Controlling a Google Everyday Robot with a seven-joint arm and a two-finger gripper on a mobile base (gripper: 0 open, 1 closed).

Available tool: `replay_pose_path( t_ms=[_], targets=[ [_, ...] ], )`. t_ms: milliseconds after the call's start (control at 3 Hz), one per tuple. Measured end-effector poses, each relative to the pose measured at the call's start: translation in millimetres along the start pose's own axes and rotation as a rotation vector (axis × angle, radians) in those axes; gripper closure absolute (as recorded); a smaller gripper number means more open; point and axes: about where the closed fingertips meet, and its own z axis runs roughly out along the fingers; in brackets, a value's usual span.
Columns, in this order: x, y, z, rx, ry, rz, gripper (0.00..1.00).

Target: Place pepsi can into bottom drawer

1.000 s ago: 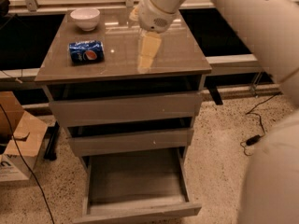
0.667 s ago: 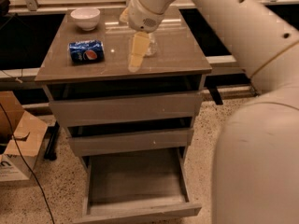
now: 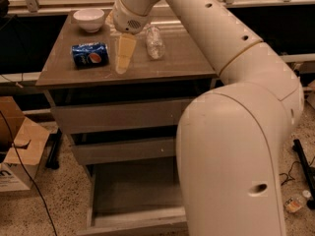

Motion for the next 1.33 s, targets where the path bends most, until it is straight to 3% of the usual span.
replay_pose_path(
  t_ms=[667, 1333],
  targets=[
    [-9, -27, 38, 0.019, -0.05, -0.012, 0.0],
    [-6, -52, 86, -0.01, -0.111, 0.027, 0.0]
  ],
)
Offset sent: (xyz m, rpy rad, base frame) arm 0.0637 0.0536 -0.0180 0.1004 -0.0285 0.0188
